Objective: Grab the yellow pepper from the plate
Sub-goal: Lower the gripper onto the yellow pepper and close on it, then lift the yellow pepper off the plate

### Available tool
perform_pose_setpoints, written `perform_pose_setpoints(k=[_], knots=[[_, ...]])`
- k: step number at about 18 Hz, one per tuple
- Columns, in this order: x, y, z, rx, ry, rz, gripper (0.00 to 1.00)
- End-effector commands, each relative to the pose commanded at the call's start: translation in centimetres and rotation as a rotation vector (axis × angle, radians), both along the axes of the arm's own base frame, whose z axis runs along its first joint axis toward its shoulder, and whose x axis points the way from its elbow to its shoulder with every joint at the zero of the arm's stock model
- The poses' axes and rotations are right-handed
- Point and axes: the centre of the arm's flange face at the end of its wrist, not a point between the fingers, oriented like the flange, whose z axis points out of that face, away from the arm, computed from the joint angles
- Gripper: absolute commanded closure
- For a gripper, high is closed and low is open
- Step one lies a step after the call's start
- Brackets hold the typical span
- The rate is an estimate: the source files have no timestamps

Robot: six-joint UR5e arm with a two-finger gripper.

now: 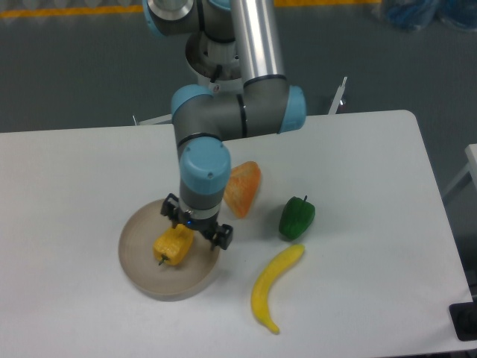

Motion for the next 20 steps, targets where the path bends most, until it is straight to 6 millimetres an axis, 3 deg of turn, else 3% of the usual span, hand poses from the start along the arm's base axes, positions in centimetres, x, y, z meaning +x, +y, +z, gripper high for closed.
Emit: perform_pose_setpoints(k=[2, 7, 11, 12, 15, 16, 20], knots=[[1.5, 0.0, -0.6, -0.011, -0.002, -0.02, 0.0], [2.3, 0.3, -2.5, -0.037, -0.009, -0.032, 0.0], [2.2, 1.0, -2.5, -0.003, 0.009, 0.005, 0.0], [2.1, 1.1, -2.4, 0.009, 0.019, 0.004, 0.1], [1.8, 1.2, -2.0, 0.011, 0.034, 0.004, 0.87], [1.7, 1.1, -1.6, 0.016, 0.038, 0.006, 0.94], [0.4, 0.4, 2.0, 0.07, 0.052, 0.026, 0.94]])
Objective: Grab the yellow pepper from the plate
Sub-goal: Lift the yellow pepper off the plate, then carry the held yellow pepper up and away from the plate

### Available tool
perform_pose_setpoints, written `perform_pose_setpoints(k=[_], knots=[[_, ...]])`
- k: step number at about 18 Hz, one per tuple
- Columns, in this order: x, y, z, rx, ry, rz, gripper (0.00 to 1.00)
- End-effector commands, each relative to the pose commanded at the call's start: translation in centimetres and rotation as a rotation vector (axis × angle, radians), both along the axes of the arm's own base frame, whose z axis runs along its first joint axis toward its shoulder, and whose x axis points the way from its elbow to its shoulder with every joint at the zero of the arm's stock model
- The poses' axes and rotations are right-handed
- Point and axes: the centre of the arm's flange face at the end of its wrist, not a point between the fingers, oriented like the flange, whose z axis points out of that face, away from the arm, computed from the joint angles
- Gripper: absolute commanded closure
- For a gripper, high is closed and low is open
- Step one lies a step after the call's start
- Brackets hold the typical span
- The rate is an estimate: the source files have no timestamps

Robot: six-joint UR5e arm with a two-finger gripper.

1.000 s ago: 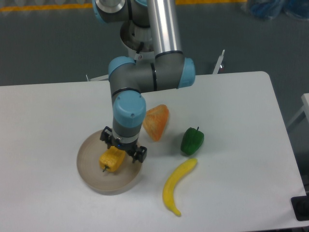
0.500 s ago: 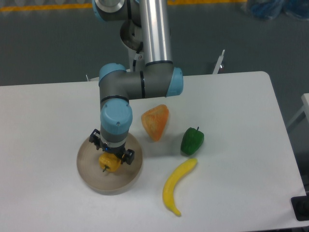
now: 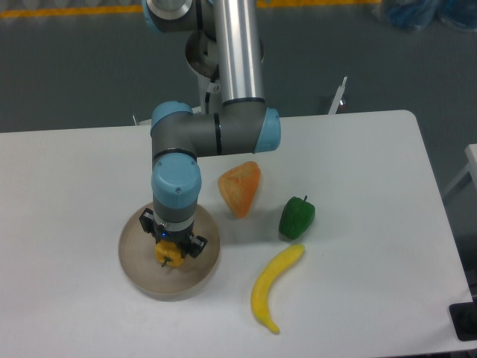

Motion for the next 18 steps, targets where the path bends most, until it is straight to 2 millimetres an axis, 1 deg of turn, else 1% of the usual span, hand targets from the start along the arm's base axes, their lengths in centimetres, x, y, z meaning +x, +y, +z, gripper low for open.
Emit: perform_pose_setpoints(k=[3, 5, 6, 8, 9, 10, 11, 12, 13, 17, 18], knots=[[-2.5, -0.9, 3.8, 0.054, 0.014, 0.041, 0.94], [-4.0, -1.2, 5.6, 0.082, 0.032, 0.065, 0.94], [-6.2, -1.5, 6.1, 0.091, 0.042, 0.088, 0.94], [-8.9, -2.6, 7.6, 0.102, 0.09, 0.047, 0.94], [-10.7, -3.3, 7.9, 0.1, 0.116, 0.022, 0.94], [-12.1, -3.8, 7.8, 0.093, 0.13, -0.001, 0.93], [-13.6, -4.6, 8.1, 0.088, 0.138, -0.01, 0.93], [-16.4, -6.0, 8.6, 0.075, 0.139, -0.001, 0.93], [-18.5, -7.5, 9.1, 0.053, 0.141, -0.025, 0.94], [-23.8, -10.4, 9.0, 0.034, 0.153, -0.127, 0.93], [-25.5, -11.4, 8.8, 0.03, 0.162, -0.18, 0.93]])
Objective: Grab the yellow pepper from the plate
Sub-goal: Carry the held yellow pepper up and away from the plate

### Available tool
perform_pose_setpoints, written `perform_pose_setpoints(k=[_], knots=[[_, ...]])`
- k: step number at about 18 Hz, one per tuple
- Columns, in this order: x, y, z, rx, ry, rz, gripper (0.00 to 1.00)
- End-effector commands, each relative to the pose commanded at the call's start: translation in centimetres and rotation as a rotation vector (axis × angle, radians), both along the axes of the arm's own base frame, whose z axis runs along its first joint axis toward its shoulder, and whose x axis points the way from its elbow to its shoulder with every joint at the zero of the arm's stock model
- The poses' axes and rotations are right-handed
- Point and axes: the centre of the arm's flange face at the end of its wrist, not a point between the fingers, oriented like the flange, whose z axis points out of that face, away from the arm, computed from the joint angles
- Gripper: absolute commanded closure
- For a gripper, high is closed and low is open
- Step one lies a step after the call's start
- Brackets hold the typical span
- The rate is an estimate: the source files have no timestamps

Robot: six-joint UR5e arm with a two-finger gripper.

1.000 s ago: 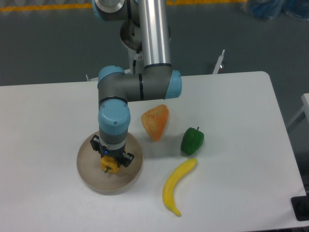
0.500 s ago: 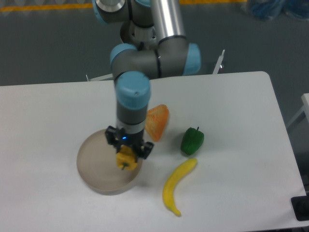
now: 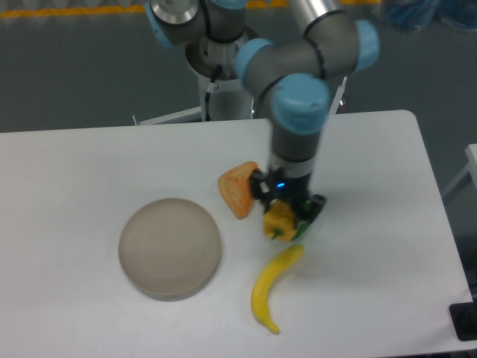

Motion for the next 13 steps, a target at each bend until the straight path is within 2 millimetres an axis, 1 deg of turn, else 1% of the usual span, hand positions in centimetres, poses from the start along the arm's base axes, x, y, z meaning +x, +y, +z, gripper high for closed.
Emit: perform_pose_setpoints(k=[1, 3, 4, 5, 7, 9, 11, 12, 13], knots=[[-1.1, -0.5, -0.3, -0.031, 0.032, -0.066, 0.94], [-2.4, -0.9, -0.8, -0.101, 0.09, -0.122, 0.94], [-2.8, -0.9, -1.6, -0.117, 0.088, -0.129, 0.95], [-3.2, -0.8, -1.9, -0.117, 0.086, -0.128, 0.95], [-4.6, -0.5, -3.1, -0.127, 0.073, -0.135, 0.95], [-5.6, 0.2, -3.4, -0.125, 0.075, -0.195, 0.95], [-5.5, 1.3, -3.8, -0.099, 0.055, -0.206, 0.96], [-5.5, 2.3, -3.6, -0.078, 0.048, -0.212, 0.97], [-5.5, 2.5, -3.5, -0.074, 0.05, -0.218, 0.97]])
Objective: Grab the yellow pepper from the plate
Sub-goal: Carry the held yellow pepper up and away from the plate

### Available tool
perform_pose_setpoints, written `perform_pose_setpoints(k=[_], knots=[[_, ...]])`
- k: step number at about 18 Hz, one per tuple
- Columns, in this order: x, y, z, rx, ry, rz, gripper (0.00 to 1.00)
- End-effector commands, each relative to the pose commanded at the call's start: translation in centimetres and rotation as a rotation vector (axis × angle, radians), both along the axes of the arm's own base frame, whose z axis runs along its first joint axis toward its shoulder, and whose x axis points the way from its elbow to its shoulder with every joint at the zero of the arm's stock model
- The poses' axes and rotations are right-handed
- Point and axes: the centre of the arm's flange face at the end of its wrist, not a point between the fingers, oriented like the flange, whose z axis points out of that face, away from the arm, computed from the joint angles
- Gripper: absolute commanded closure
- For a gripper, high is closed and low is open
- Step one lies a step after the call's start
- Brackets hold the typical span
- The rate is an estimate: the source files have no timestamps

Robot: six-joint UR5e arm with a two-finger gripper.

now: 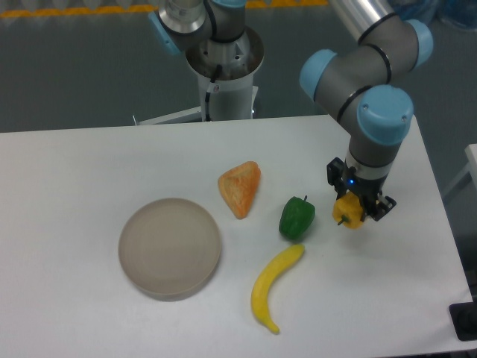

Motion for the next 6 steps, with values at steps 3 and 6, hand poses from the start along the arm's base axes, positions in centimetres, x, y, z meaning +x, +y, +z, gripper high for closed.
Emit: perform_pose_setpoints(k=[3, 6], knots=[[-0.22, 0.2, -0.49, -0.006, -0.003, -0.005, 0.96], [-0.11, 0.24, -0.39, -0.005, -0.002, -0.008, 0.96]])
